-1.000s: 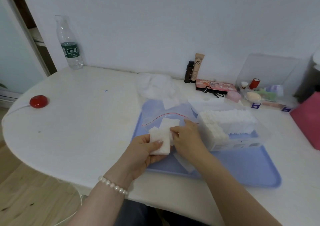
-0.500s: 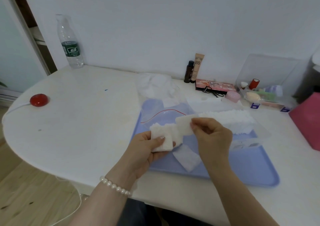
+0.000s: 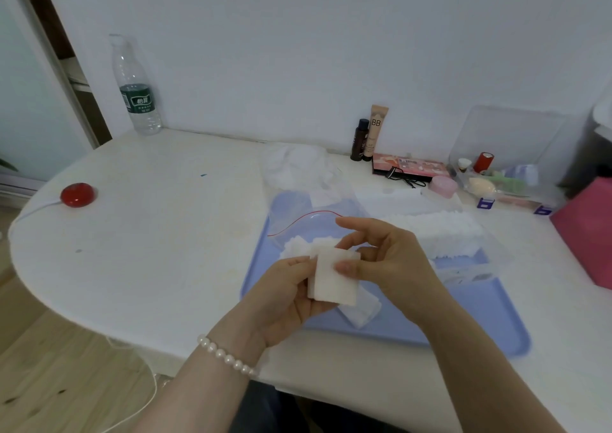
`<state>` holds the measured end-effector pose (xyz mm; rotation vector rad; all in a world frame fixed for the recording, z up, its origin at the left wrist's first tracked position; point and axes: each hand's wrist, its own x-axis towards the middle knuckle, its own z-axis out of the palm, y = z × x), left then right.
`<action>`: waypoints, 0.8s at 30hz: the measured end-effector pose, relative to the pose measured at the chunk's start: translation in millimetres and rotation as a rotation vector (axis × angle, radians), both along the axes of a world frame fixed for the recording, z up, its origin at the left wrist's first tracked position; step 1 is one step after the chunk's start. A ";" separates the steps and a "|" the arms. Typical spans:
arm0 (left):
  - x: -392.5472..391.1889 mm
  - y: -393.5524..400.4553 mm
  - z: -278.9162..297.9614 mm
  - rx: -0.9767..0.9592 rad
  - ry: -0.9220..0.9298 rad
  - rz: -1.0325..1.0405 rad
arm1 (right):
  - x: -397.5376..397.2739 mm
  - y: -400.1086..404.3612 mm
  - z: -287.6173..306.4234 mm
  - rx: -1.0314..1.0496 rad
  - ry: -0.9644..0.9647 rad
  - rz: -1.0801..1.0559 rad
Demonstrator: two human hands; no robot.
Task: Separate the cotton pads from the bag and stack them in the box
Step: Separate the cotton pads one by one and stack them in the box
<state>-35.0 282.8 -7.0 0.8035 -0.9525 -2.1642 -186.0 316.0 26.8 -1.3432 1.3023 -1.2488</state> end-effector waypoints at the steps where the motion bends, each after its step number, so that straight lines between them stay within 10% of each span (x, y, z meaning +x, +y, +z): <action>1: -0.5 -0.1 0.3 0.013 0.010 -0.004 | 0.3 -0.9 -0.8 -0.004 0.040 -0.005; 20: 3.3 1.2 -12.2 -0.098 -0.031 0.054 | 7.2 -15.2 -23.7 -0.076 0.183 -0.229; 24: 11.8 -12.9 -11.6 -0.123 -0.097 0.196 | 2.9 -30.0 -35.1 -0.129 0.592 -0.407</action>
